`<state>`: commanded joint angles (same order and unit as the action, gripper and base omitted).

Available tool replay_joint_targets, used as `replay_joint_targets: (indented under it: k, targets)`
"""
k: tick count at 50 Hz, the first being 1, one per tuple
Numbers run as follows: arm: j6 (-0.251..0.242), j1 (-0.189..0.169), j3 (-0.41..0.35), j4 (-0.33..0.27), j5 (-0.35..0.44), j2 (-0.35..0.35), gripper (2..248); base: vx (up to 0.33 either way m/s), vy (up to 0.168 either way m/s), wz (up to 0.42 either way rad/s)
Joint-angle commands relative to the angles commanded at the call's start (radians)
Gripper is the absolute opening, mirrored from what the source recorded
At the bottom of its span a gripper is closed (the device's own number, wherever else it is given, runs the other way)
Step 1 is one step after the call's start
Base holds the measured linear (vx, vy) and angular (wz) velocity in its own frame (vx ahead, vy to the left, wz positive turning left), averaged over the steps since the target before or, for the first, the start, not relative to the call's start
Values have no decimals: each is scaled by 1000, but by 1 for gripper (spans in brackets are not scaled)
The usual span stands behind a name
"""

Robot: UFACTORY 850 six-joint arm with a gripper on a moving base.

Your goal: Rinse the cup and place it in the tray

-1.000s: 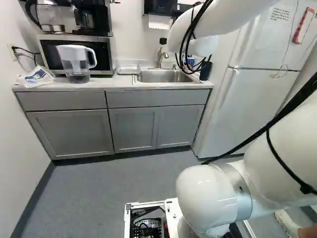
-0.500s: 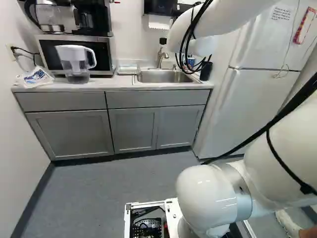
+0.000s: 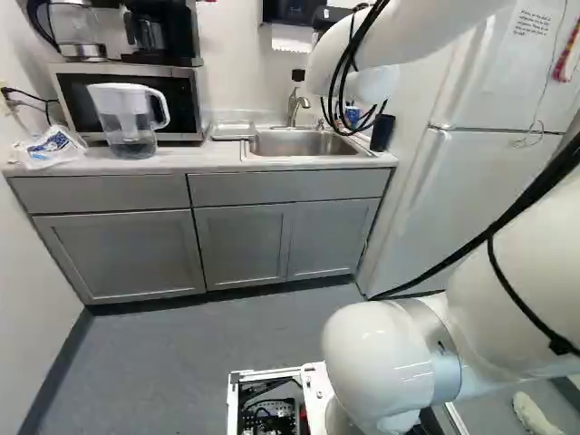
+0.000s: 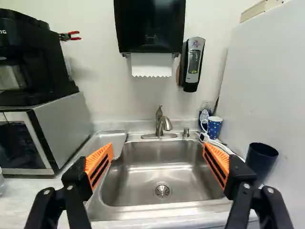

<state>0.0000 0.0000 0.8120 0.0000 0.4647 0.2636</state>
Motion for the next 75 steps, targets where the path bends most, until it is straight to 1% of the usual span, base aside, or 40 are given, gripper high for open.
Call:
replay_joint_targets:
  k: [49, 64, 75]
  targets:
    - [0, 0, 0, 0, 0, 0, 247, 138, 0, -15]
    - [0, 0, 0, 0, 0, 0, 247, 121, 38, -21]
    - [0, 0, 0, 0, 0, 0, 247, 90, 11, -171]
